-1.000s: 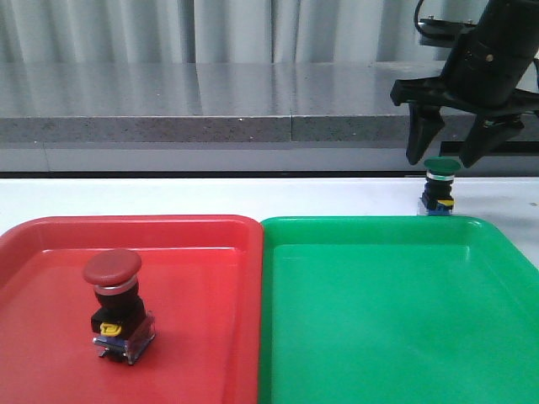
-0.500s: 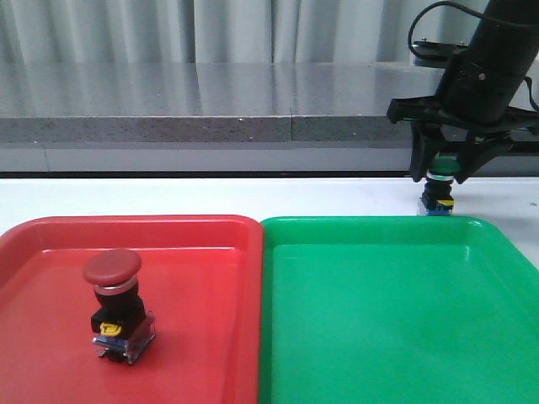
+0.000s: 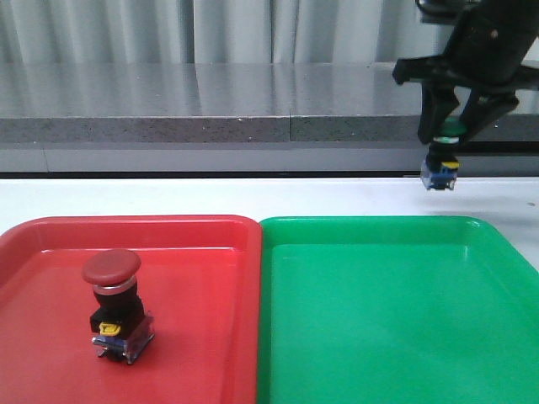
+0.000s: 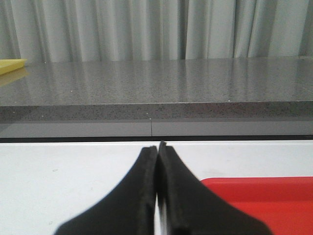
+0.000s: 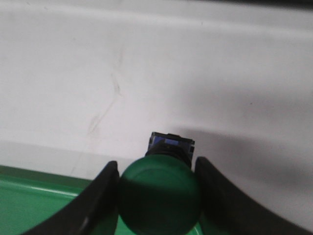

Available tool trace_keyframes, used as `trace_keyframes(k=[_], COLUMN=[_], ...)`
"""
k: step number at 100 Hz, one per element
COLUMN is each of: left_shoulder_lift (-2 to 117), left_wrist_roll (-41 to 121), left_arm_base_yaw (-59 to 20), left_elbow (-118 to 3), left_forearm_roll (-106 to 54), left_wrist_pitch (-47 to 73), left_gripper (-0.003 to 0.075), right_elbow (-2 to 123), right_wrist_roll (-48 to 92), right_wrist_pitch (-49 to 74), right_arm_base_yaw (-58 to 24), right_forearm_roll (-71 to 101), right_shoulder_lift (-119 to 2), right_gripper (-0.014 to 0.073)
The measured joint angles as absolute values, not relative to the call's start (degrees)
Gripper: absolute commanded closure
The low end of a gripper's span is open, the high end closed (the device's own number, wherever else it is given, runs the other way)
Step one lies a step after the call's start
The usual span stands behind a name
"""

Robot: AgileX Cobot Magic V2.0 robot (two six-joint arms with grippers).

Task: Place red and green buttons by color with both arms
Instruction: 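Lift the green push-button with the right gripper and carry it over the green tray, then set the green push-button in the green tray and open the right gripper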

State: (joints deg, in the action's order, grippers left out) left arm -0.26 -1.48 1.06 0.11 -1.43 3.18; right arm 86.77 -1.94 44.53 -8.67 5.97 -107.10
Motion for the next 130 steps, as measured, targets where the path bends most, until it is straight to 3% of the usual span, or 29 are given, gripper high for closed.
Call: trace_keyframes(k=[54, 89, 130], left_shoulder_lift=[-0.26, -0.26, -0.26], left_wrist_roll=[-1.48, -1.48, -1.48], left_arm_base_yaw=[1.06, 1.06, 1.06], left_elbow=[0.11, 0.11, 0.11], left_forearm_roll=[-1.43, -1.43, -1.43], left_wrist_pitch=[3.18, 3.18, 3.18], left_gripper=[0.0741, 0.0741, 0.0741], right_elbow=[70.10, 61.65, 55.34], right_wrist_roll=[-16.75, -21.24, -23.18], right_wrist_pitch=[43.90, 38.47, 30.09], right_arm_base_yaw=[-21.91, -30.77, -32.42], right_forearm_roll=[-2.58, -2.84, -2.84], right_shoulder_lift=[-92.71, -91.37, -92.12], right_gripper=[0.0361, 0.0361, 0.0361])
